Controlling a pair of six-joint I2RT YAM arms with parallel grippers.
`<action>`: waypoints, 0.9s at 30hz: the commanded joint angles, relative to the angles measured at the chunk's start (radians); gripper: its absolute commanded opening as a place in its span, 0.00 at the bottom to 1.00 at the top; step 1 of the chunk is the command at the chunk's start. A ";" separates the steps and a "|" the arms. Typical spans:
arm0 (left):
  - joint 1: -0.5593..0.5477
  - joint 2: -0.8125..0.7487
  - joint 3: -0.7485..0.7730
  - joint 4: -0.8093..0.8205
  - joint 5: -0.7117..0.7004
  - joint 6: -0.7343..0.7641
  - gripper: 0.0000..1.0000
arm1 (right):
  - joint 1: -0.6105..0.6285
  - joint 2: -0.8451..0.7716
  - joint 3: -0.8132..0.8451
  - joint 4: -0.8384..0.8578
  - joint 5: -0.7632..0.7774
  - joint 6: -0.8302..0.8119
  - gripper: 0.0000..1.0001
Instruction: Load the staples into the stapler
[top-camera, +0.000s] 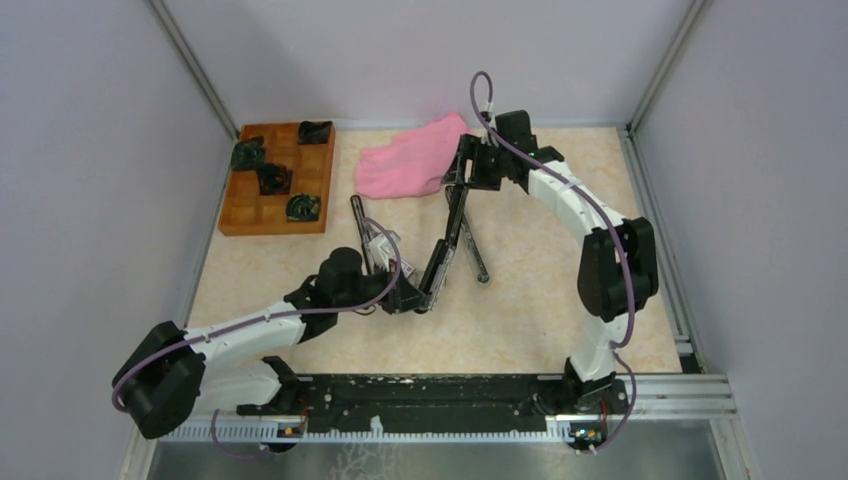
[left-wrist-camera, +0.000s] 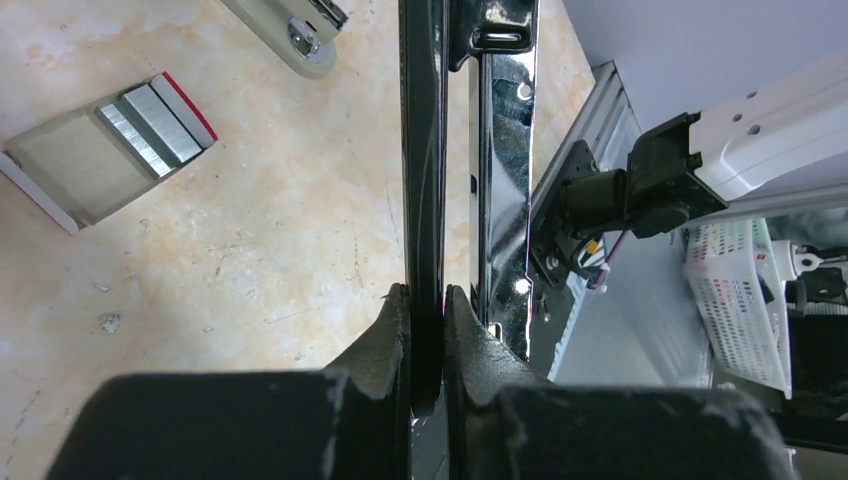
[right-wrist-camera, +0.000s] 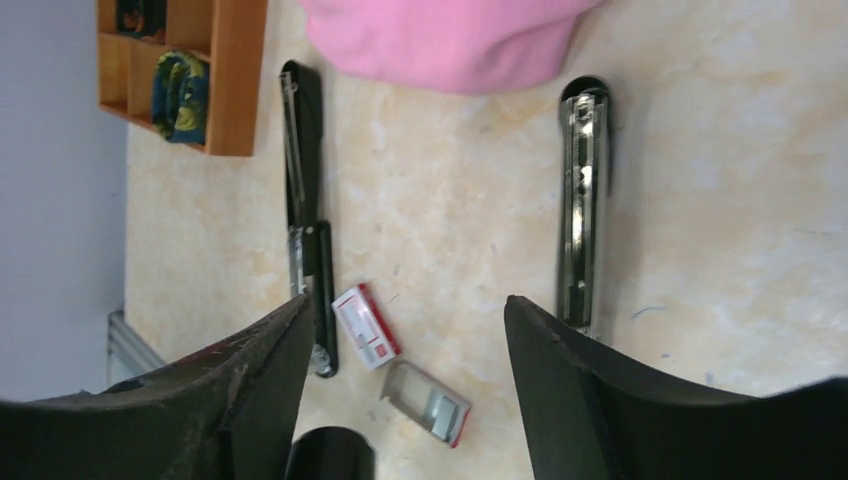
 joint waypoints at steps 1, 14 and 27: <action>-0.003 0.004 0.008 0.142 -0.033 -0.047 0.00 | -0.018 -0.087 0.019 0.078 0.087 -0.038 0.74; 0.001 0.043 -0.027 0.182 -0.180 -0.190 0.00 | -0.005 -0.336 -0.181 0.135 0.114 -0.012 0.87; 0.005 0.094 0.003 0.281 -0.234 -0.290 0.00 | 0.147 -0.422 -0.439 0.254 0.086 0.082 0.85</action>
